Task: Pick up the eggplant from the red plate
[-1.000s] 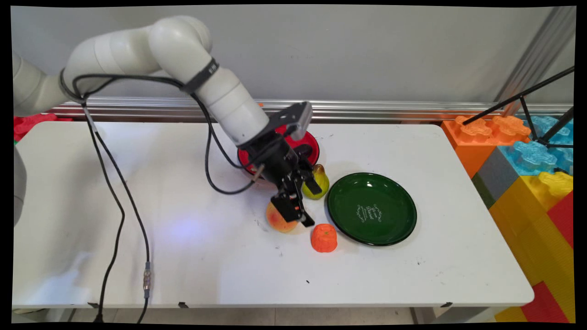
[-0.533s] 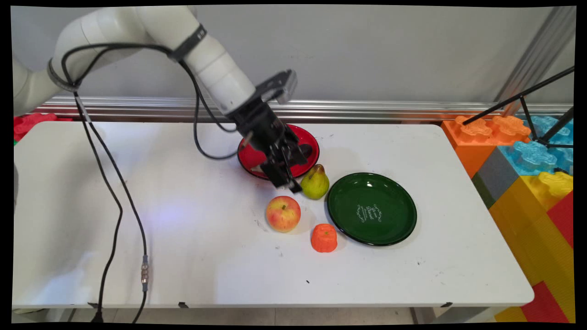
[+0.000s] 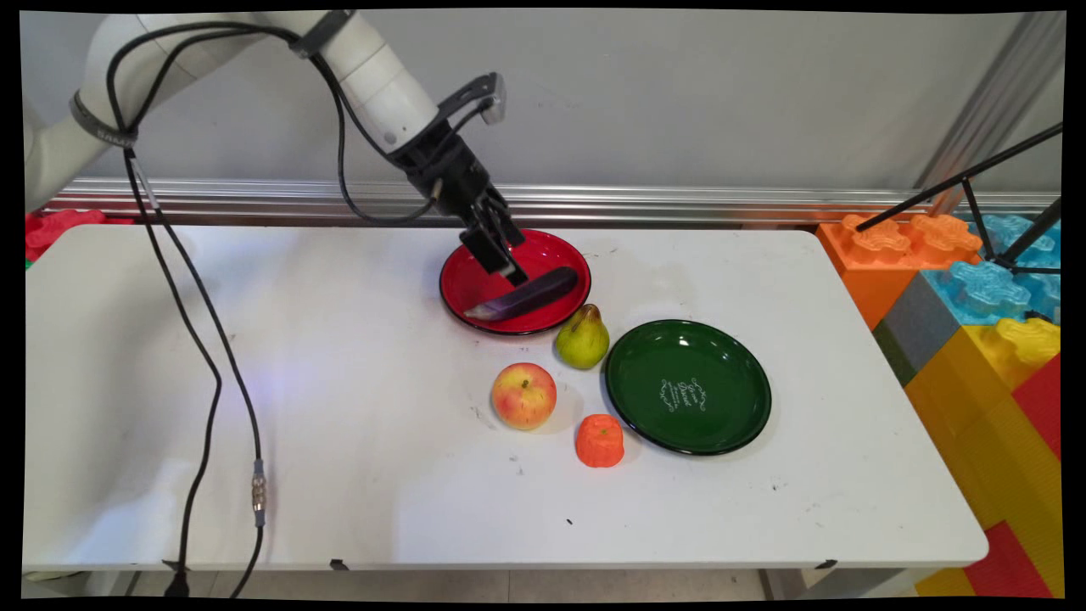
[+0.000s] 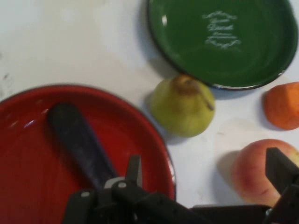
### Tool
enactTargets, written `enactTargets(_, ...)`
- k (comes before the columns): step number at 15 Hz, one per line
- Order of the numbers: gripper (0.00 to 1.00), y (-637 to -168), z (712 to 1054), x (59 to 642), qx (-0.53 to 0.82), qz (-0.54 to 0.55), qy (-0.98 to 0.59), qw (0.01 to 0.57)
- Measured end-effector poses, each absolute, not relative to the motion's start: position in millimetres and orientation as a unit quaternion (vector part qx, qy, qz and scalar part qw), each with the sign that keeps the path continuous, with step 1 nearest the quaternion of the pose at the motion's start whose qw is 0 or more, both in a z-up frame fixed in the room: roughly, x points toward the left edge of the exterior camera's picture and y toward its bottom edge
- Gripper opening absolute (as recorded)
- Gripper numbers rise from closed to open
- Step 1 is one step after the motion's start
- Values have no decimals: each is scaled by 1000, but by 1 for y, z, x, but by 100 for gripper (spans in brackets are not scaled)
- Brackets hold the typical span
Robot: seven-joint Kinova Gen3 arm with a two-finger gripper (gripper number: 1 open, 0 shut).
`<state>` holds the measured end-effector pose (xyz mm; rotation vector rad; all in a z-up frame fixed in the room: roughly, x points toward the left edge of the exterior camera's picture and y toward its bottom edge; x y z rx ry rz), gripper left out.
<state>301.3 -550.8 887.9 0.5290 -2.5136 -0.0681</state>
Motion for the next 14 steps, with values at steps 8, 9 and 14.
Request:
enactTargets(8,100,-575,872,330,332,-43,-906,259)
enactTargets(9,100,-577,868,331,349,-47,-900,258)
enactTargets(14,100,-584,843,327,398,-59,-877,263)
